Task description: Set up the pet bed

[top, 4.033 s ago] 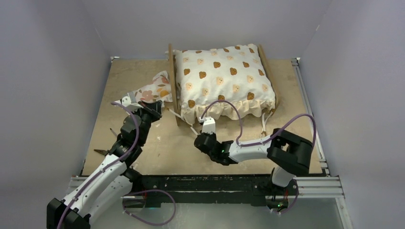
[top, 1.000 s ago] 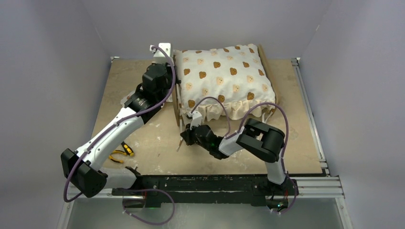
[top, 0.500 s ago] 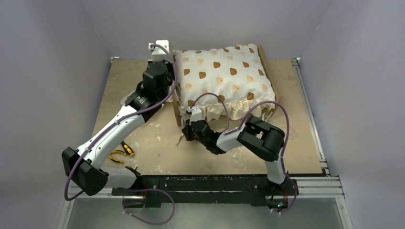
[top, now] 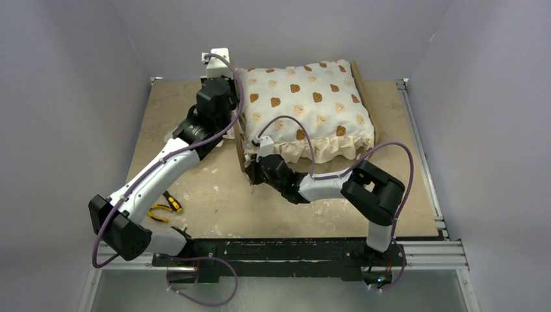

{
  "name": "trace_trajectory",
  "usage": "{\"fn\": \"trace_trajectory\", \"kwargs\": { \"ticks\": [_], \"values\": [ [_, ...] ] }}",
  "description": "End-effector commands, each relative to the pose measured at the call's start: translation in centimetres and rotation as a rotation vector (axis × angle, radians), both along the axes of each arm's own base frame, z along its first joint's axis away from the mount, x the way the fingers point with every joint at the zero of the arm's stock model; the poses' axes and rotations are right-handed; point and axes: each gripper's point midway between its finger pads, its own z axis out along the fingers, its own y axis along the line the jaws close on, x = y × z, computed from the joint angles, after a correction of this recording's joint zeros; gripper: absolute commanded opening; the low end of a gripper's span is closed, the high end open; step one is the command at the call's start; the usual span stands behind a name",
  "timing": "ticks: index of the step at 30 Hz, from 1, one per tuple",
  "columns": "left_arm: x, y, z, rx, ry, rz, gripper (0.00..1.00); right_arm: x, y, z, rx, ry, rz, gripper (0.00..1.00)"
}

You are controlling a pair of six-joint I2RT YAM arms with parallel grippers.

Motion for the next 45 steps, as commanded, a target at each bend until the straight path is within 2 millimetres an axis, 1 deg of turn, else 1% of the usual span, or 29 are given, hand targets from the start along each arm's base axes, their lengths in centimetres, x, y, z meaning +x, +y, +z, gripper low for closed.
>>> {"fn": "trace_trajectory", "kwargs": {
  "ticks": [1,3,6,8,9,10,11,15,16,17,18,19,22,24,26,28,30,34,35,37,40,42,45],
  "values": [
    [0.6,2.1,4.7,-0.083,-0.105,0.063,0.00,1.0,-0.5,0.8,-0.012,-0.021,-0.013,0.00],
    [1.0,2.2,4.4,-0.087,-0.098,0.060,0.00,0.7,-1.1,-1.5,-0.026,0.019,-0.013,0.00],
    [1.5,2.3,3.9,-0.105,-0.086,0.048,0.00,-0.1,-1.4,-5.2,-0.065,0.089,0.004,0.00],
    [1.8,2.5,3.7,-0.118,-0.079,0.043,0.00,-0.5,-1.4,-6.6,-0.083,0.117,0.014,0.00],
    [2.0,2.6,3.5,-0.122,-0.076,0.044,0.00,-0.5,-1.3,-6.8,-0.088,0.124,0.017,0.00],
    [2.2,2.9,3.4,-0.125,-0.073,0.045,0.00,-0.4,-1.1,-6.3,-0.086,0.122,0.021,0.00],
    [2.4,3.0,3.2,-0.125,-0.068,0.047,0.00,-0.3,-0.8,-5.3,-0.079,0.114,0.024,0.00],
    [2.7,3.6,3.2,-0.140,-0.068,0.051,0.00,0.4,-0.1,0.9,-0.003,0.039,0.031,0.00],
    [2.7,3.7,3.3,-0.144,-0.069,0.048,0.00,0.5,-0.2,2.0,0.010,0.021,0.025,0.00],
    [2.8,3.8,3.3,-0.148,-0.069,0.048,0.00,0.7,-0.4,2.4,0.011,0.007,0.015,0.00],
    [2.9,3.8,3.3,-0.151,-0.069,0.045,0.00,0.9,-0.7,2.1,0.001,0.003,0.001,0.00],
    [3.0,3.8,3.4,-0.154,-0.070,0.043,0.00,1.0,-1.1,1.1,-0.019,0.011,-0.012,0.00],
    [3.1,3.6,3.4,-0.155,-0.066,0.038,0.00,0.6,-1.6,-3.6,-0.074,0.096,-0.012,0.00],
    [3.1,3.7,3.2,-0.152,-0.061,0.037,0.00,0.1,-1.7,-6.0,-0.093,0.142,0.001,0.00],
    [3.0,3.9,3.1,-0.152,-0.058,0.045,0.00,-0.3,-1.4,-7.6,-0.106,0.174,0.021,0.00],
    [3.1,4.1,3.1,-0.156,-0.056,0.051,0.00,-0.6,-1.3,-8.7,-0.121,0.199,0.031,0.00],
    [3.1,4.2,3.2,-0.157,-0.057,0.051,0.00,-0.6,-1.3,-8.8,-0.125,0.202,0.030,0.00],
    [3.1,4.1,3.3,-0.157,-0.057,0.046,0.00,-0.3,-0.9,-5.8,-0.081,0.157,0.033,0.00],
    [3.1,4.1,3.2,-0.158,-0.056,0.045,0.00,-0.2,-1.0,-5.3,-0.075,0.147,0.031,0.00],
    [3.1,3.9,3.2,-0.159,-0.054,0.038,0.00,-0.1,-1.2,-5.4,-0.084,0.141,0.023,0.00],
    [3.0,3.6,3.0,-0.162,-0.045,0.016,0.00,-0.3,-1.2,-6.1,-0.092,0.153,0.031,0.00],
    [2.7,3.0,2.7,-0.163,-0.036,-0.021,0.00,-0.5,-0.9,-5.6,-0.069,0.150,0.051,0.00],
    [1.9,2.2,1.9,-0.182,-0.019,-0.083,0.00,-0.3,-0.5,-4.2,-0.047,0.126,0.061,0.00]
  ]
}}
